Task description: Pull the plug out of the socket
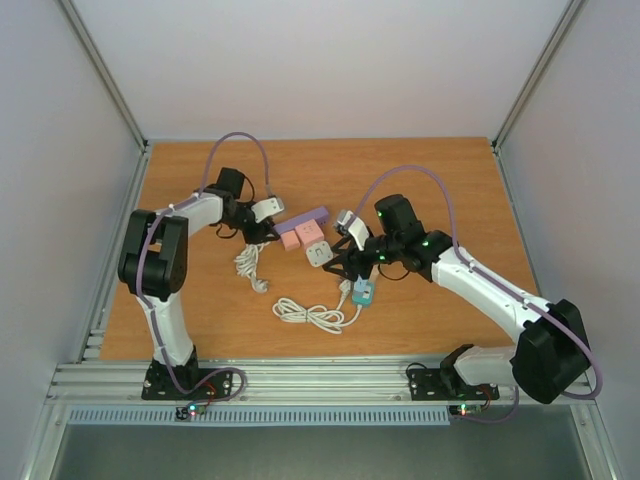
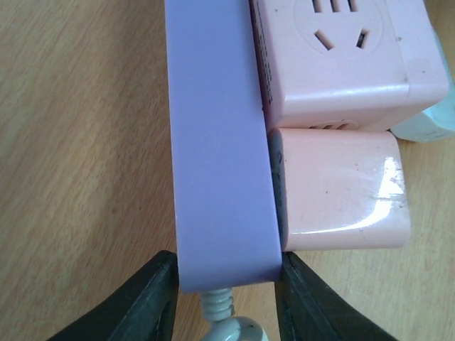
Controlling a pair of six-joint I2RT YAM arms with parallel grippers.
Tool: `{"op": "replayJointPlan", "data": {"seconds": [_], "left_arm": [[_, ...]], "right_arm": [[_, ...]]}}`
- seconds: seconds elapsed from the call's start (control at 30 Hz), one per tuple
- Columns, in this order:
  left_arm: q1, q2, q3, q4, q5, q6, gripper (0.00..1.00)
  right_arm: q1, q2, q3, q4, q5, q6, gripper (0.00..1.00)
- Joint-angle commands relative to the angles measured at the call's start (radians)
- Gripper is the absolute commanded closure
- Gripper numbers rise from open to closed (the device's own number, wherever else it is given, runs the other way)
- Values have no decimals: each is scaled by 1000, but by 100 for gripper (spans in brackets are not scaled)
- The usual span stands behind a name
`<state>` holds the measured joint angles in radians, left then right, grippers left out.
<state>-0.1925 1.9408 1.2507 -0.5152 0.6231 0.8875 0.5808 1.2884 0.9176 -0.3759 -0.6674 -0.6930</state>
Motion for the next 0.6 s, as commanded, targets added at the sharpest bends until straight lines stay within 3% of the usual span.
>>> {"op": "replayJointPlan", "data": {"seconds": [0.0,0.13,0.3,0.57], "left_arm": [[-4,36,51,-6,57,33,63],[5,45,71,-46,89,50,72],[53,77,135,-214,169,111,78],[123,134,176,-557,235,363,83]], "right_arm": [[-29,29,62,-23,-37,-4,40],[-52,51,96,-35,-52,-18,39],[-65,85,128,-52,-47,-67,39],[-70,213,240,-72,-27,-166,39]]}}
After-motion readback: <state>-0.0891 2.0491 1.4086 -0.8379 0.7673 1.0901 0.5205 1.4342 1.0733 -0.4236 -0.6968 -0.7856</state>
